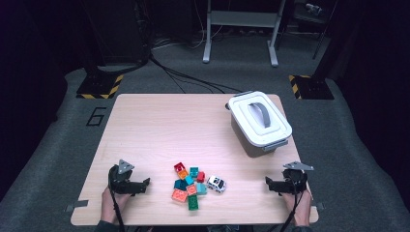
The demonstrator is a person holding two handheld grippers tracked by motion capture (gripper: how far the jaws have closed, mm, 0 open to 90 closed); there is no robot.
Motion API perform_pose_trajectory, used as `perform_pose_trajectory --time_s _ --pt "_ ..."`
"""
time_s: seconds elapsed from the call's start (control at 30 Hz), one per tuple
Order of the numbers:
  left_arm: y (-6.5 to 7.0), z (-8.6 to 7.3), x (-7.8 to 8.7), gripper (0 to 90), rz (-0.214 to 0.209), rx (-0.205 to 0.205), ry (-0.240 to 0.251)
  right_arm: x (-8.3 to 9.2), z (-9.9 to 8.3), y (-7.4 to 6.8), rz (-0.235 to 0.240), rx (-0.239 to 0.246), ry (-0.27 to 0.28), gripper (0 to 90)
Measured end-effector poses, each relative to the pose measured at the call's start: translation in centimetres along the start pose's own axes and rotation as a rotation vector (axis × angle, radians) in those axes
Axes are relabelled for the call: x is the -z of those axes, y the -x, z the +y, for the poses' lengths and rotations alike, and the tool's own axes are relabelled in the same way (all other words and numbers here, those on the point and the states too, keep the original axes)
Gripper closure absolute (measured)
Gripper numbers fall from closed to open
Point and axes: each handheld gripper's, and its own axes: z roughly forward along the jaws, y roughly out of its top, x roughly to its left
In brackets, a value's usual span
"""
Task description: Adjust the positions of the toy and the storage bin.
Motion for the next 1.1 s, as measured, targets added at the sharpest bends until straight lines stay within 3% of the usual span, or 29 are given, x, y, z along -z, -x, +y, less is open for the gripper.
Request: perform_pose_trajectory --time_s 0.07,0.1,0.63,1.1 --pt "0.0 0.0 0.0 0.2 0.0 0.0 0.0 0.2 0.0 0.0 0.002 0.001 0.003 0.0" --pt "0.0 0.0 0.0 0.2 0.0 0.001 0.0 0.7 0.1 0.0 0.012 -0.027 0.01 0.0" --pt "0.0 0.0 0.1 0.2 0.001 0.001 -0.006 4.3 2.8 -0.5 0.023 0.001 0.022 0.0" --pt "0.1 0.0 0.0 0.3 0.007 0.004 0.002 5.9 5.5 -0.6 0.021 0.012 0.051 0.0"
